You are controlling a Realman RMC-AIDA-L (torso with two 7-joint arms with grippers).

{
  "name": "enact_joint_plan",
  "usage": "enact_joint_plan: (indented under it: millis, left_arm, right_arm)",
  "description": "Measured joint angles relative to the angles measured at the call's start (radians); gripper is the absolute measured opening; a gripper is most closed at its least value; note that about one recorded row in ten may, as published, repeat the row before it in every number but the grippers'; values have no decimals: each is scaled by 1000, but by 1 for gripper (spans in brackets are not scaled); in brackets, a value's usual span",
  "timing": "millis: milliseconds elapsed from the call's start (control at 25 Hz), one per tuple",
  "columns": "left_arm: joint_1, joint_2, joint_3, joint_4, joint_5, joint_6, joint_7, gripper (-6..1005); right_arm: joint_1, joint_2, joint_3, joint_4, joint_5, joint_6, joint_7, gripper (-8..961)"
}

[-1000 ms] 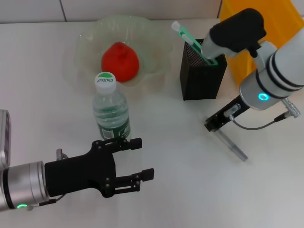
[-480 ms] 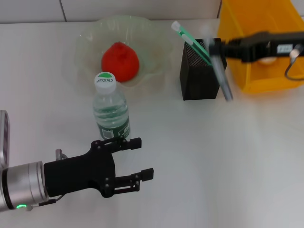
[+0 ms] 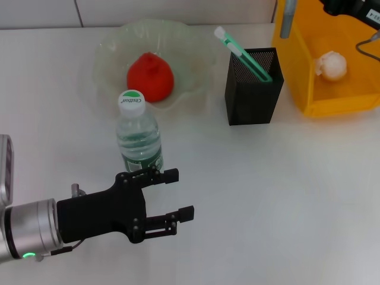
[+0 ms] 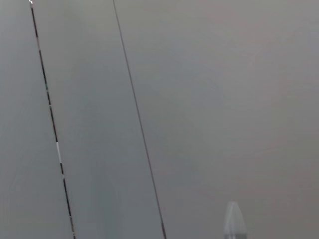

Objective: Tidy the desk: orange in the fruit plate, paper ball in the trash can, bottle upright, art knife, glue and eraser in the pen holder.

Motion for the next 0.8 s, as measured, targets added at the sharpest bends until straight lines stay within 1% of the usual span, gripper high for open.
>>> enact_joint_plan:
  millis: [120, 400, 600, 800]
  left_arm:
    - [0, 0, 0, -1, -5, -2, 0, 781]
    - [-3, -1, 0, -1, -13, -8, 0, 781]
    - [-8, -1, 0, -1, -13, -9, 0, 781]
    - [-11, -1, 0, -1, -13, -11, 0, 781]
  right_arm:
    - [30, 0, -10, 58, 2, 58, -48, 127]
    - [37, 0, -50, 65, -3, 70, -43, 126]
    - [34, 0, -52, 67, -3, 71, -41, 126]
    - [30, 0, -44, 67, 1, 72, -43, 303]
